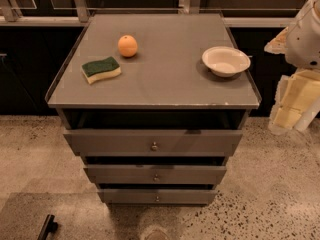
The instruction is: Open top drawer
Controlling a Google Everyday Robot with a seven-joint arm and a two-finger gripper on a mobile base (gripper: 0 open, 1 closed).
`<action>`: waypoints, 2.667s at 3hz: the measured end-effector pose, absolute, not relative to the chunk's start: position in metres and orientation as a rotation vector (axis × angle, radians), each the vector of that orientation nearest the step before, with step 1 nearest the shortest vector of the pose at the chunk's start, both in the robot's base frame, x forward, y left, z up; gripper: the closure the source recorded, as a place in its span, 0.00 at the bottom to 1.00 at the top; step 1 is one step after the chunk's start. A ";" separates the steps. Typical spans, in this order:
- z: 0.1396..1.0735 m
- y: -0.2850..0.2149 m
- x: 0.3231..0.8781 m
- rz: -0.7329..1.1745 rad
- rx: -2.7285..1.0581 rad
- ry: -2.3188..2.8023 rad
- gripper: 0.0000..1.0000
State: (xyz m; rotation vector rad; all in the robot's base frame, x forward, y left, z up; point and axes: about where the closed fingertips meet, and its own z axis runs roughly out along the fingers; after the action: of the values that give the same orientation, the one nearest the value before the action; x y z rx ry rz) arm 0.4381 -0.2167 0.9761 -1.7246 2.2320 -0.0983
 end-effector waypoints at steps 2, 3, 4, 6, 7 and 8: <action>0.937 -0.222 0.425 -0.013 -1.619 2.253 0.00; 0.850 -0.237 0.409 0.178 -1.414 2.347 0.00; 0.760 -0.241 0.402 0.329 -1.240 2.410 0.00; 0.759 -0.245 0.418 0.274 -1.199 2.382 0.43; 0.759 -0.245 0.418 0.273 -1.198 2.382 0.66; 0.755 -0.245 0.420 0.250 -1.171 2.390 0.89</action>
Offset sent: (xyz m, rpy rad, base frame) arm -0.0117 -0.0296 -0.1342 0.2793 -0.0342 -0.2066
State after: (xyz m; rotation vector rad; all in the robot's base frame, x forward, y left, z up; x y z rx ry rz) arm 0.4202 -0.2454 0.7551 -1.1712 2.3903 0.2505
